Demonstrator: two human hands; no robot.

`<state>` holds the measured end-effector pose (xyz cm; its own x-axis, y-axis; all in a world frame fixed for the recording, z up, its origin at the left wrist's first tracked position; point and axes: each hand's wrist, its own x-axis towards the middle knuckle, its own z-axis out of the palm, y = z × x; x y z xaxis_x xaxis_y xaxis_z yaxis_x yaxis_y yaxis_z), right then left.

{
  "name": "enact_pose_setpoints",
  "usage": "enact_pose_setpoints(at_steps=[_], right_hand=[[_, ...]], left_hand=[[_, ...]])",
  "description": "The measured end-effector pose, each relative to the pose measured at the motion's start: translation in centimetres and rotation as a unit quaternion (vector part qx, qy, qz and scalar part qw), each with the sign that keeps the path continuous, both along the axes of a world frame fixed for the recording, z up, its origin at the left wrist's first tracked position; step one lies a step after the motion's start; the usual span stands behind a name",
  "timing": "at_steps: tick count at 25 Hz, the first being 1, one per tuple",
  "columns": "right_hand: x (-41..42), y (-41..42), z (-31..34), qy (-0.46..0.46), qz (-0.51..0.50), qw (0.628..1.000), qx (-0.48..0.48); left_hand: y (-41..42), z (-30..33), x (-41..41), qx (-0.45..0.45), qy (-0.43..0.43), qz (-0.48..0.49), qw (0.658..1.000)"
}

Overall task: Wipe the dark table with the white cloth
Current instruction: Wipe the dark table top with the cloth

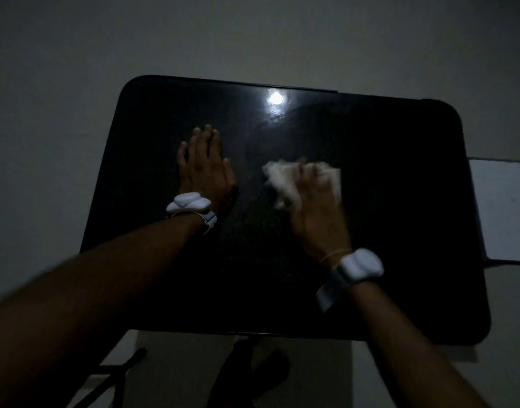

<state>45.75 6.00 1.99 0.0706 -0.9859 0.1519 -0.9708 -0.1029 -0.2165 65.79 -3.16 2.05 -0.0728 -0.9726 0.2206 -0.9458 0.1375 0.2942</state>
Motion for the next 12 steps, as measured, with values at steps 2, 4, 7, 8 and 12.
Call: enact_pose_setpoints(at_steps=[2, 4, 7, 8, 12], right_hand=[[-5.5, -2.6, 0.5, -0.036, -0.207, 0.978, 0.01], [-5.7, -2.1, 0.7, -0.081, -0.34, 0.936, 0.048], [1.7, 2.2, 0.5, -0.037, -0.237, 0.971, 0.018], [3.8, 3.2, 0.5, -0.045, -0.15, 0.987, 0.039], [3.4, -2.5, 0.9, -0.05, 0.076, 0.992, 0.086]], left_hand=[[-0.1, 0.2, 0.0, 0.002, -0.001, -0.002, 1.0], [-0.1, 0.3, 0.0, 0.0, -0.006, -0.002, 1.0], [0.0, 0.2, 0.0, 0.0, -0.003, 0.002, 1.0], [0.0, 0.2, 0.0, 0.004, -0.005, 0.003, 1.0], [-0.2, 0.0, -0.1, 0.002, -0.007, 0.006, 1.0]])
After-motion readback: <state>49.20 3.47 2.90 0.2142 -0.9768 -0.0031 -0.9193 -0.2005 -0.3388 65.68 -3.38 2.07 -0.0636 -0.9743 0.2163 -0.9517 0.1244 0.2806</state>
